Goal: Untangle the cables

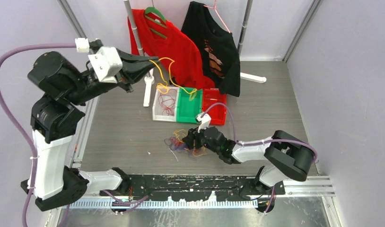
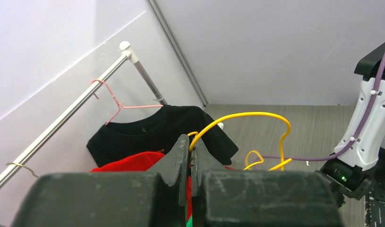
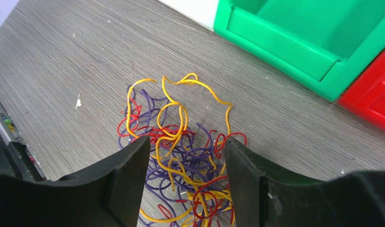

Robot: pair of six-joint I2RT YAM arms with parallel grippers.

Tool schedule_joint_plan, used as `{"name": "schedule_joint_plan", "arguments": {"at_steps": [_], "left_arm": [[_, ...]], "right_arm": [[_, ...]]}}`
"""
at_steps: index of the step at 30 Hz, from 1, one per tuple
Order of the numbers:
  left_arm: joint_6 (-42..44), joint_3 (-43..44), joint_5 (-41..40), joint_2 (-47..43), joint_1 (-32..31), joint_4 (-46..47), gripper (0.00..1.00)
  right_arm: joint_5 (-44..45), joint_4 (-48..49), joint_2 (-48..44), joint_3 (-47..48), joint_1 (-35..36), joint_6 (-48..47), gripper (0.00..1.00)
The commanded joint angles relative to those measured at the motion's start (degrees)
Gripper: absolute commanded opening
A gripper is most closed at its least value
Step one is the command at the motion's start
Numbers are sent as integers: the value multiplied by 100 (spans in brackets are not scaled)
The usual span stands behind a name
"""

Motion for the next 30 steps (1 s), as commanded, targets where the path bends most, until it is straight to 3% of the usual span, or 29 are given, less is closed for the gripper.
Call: {"name": "schedule_joint_plan", "arguments": {"at_steps": [1,9,14,16,24,30], "left_arm": [[148,-364,-175,-290,-24,274,0],[245,-2082,-650,-804,-21,138,0],[72,-2592,-752,-716,-27,138,0],[-15,-2662,-684,-601,-26,133,0],[-163,-2568,-692,379,-122,409,0],[-203,-1856,-1012,1485,-299,433,0]], "right_arm": [[133,-246,-829,85,35,44,67],[487,-1944,-2482,588,16,-207,82],[803,-2716,-2896,948,-40,-383,83],[865,-2912,-2954,1086,-110,-400,83],[3393,-4320,-2761,1650,-424,-75,81],[4298,-4907,-3006,1558,-885,496,80]]}}
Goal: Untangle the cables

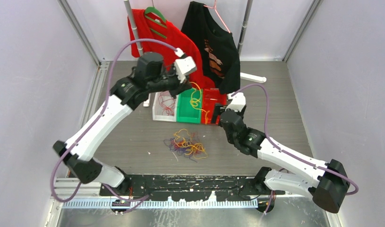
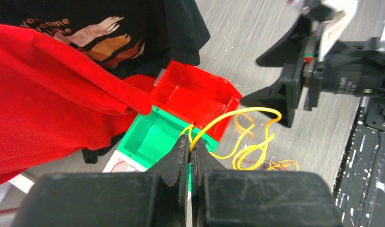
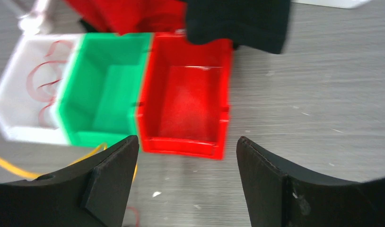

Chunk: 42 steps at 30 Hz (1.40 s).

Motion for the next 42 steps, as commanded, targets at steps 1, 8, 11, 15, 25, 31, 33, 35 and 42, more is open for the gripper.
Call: {"name": "schedule_joint_plan", "arguments": {"at_steps": [1,8,11,15,25,31,33,35,42], "left_arm": [[-120,812,-397,723,-221,224,0],[218,1795,-793,2005,-400,183,0],[460,1895,-1161,2388,-469,488,0],[771,2075,-1544,2908,-564,608,0],[1124,2303,-2094,4004,-812,631,0],[995,4377,-1852,5177,-798,-1646,42],[885,4556,-1799,5270,-775,-1912,44],[766,4294,-1652,5104,-723,-1809,48],[969,3837,-604,4528,-600,-2260,93]], "right_arm": [[1327,-478,-369,36,-251,485,80],[1541,-276,-986,-381,-437,651,80],[1673,-327,-1127,-467,-457,707,80],[1760,-360,-1334,-604,-475,811,80],[1657,-666,-1688,-686,-539,1298,78],[1618,-1068,-1725,-447,-597,1278,78],[1596,-1081,-1791,-458,-624,1268,78],[1585,-1116,-1857,-459,-650,1264,78],[1285,-1198,-1789,-381,-765,1270,78]]}}
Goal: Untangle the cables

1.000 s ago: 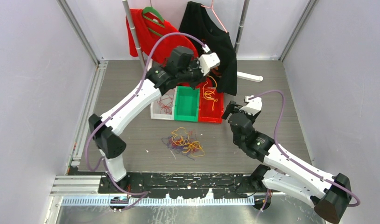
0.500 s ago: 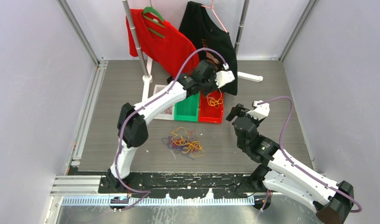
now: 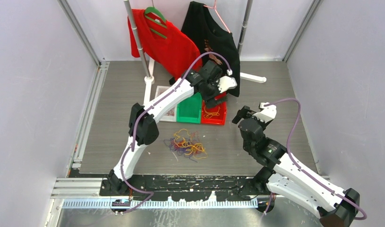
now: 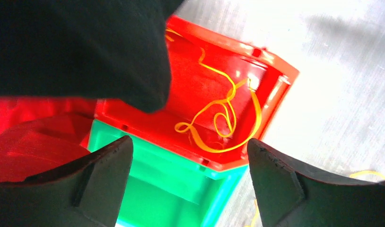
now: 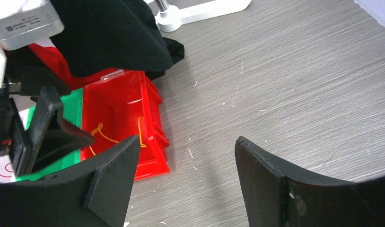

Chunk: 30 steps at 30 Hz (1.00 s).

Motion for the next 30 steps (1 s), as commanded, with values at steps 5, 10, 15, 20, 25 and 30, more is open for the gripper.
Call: {"name": "schedule_joint_plan", "arguments": {"at_steps": [5,10,15,20,25,30], "left_arm": [[-194,88,1147,-942,225,-717,99],[-179,154,1340,-1286,280,-1534,100],[-337,-634,1742,-1964,540,-1998,100],[-109,-1476,2164,-2662,969,-2270,98],[104,-2558,2184,-3273,1093,-2223,95],[79,-3440,2141,-3880,1102,-1904,94]], "right_arm": [[-615,31,289,458,-175,72,78],[-1265,175,520,455,-227,-29,77],[-2157,301,1339,555,-312,98,75],[-3043,507,2193,776,-396,23,75],[-3526,614,3022,1091,-404,-384,74],[-3525,806,3558,1382,-429,-721,68]]}}
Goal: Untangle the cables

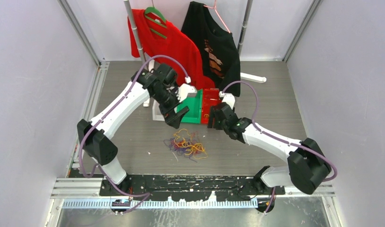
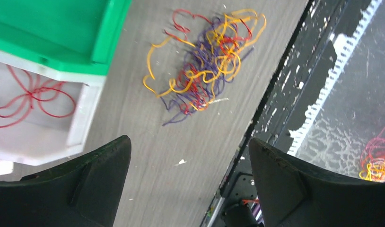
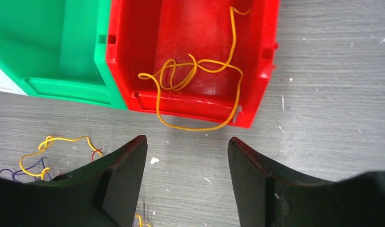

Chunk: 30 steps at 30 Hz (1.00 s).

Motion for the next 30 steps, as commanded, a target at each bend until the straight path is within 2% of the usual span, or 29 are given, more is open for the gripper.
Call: {"name": "schedule_joint_plan", "arguments": {"at_steps": [1,13,20,25,30], "left_arm": [[110,-476,216,-650,-30,219,94],[-59,-1186,225,-1351,106,506,92],[-9,-1320,171,-1618,187,658,92],[7,-1454,152,-1720,220,751,93],[39,-1606,151,-1830,239,795,93]], "right_arm": [[-227,462,300,481,-60,-416,67],[-676,448,1432,1121,-276,-748,52],[-814,623,1454,1078,-439,-811,28],[-994,704,1290,1167,-603,-889,2],[-956,703,1321,1466,-795,-978,1]]}}
